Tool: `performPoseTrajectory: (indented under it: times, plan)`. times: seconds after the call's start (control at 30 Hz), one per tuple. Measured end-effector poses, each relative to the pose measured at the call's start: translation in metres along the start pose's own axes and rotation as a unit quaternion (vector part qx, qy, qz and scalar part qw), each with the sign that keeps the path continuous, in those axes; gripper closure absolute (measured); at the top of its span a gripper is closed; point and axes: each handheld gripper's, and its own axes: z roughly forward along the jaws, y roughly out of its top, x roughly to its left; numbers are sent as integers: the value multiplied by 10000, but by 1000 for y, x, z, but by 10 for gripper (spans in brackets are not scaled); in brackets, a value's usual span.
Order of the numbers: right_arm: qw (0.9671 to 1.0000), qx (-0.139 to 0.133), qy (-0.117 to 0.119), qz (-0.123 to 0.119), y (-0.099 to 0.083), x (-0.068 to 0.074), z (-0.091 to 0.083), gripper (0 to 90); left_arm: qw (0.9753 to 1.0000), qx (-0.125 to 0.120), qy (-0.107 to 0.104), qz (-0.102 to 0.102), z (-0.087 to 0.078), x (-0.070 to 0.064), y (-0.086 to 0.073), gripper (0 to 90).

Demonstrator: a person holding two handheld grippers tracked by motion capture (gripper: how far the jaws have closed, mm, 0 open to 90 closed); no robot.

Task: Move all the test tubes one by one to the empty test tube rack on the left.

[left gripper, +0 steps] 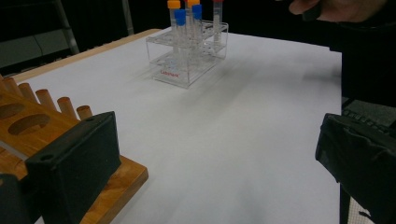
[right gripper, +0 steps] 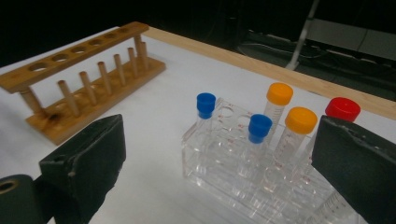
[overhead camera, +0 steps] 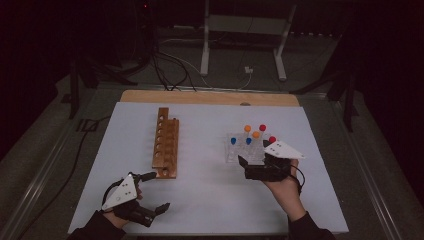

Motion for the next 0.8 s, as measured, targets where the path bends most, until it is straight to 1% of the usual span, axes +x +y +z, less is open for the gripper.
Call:
performPoseTrajectory:
  times: [0.03, 0.07, 0.13, 0.17, 0.23, 0.27, 0.3, 0.37, 0.43, 0.47, 0.5, 0.57, 0.6, 0.63, 0.67, 0.7, 0.77, 0.8]
  plan:
    - [10000, 0, 0, 0, 0, 0, 0, 29, 10000, 1, -2, 0, 0, 0, 0, 6]
    - [10000, 23, -70, 26, 0, 0, 5, 49, 10000, 1, -5, 3, 0, 0, 0, 6]
    - [9999, 43, -105, 50, 0, 1, 7, 55, 10000, -4, -9, 1, 0, 0, 0, 6]
    - [9998, 117, -156, 67, -1, 1, 13, 64, 10000, -3, -10, 5, 0, 0, 0, 6]
    - [9996, 159, -235, 83, -3, 1, 18, 78, 10000, -13, -16, 2, 0, 0, 0, 6]
    - [9996, 159, -235, 83, -3, 1, 18, 78, 10000, -15, -19, -4, 0, 0, 0, 6]
    - [9994, 218, -241, 113, -4, 1, 21, 86, 10000, -14, -21, 2, 0, 0, 0, 6]
    - [9989, 265, -353, 141, -5, 0, 25, 132, 10000, -19, -27, -1, 0, 0, 0, 6]
    - [9983, 374, -407, 194, -7, 0, 30, 144, 10000, -19, -31, 0, 0, -1, 0, 6]
    - [9979, 411, -462, 216, -8, 0, 32, 159, 10000, -16, -32, -1, 0, -1, 0, 6]
    - [9967, 536, -548, 253, -10, -1, 37, 196, 10000, -15, -30, 1, 0, -1, 0, 6]
    - [9963, 565, -586, 278, -11, -1, 38, 213, 10000, -16, -38, 0, 0, -1, 0, 6]
    - [9955, 637, -630, 310, -12, -1, 41, 231, 10000, -13, -38, 2, 0, -1, 0, 6]
    - [9948, 661, -700, 347, -13, -2, 42, 256, 10000, -12, -39, 3, 0, -1, 0, 6]
    - [9934, 737, -750, 452, -14, -4, 44, 304, 10000, -16, -41, 12, 0, -1, 0, 6]
    - [9934, 737, -750, 452, -14, -4, 44, 304, 10000, -14, -42, 15, 0, -1, 0, 6]
    - [9918, 804, -780, 614, -15, -8, 46, 391, 10000, -11, -44, 17, 0, -1, 0, 6]
    - [9918, 804, -780, 614, -15, -8, 46, 391, 10000, -6, -46, 20, 0, -1, 0, 6]
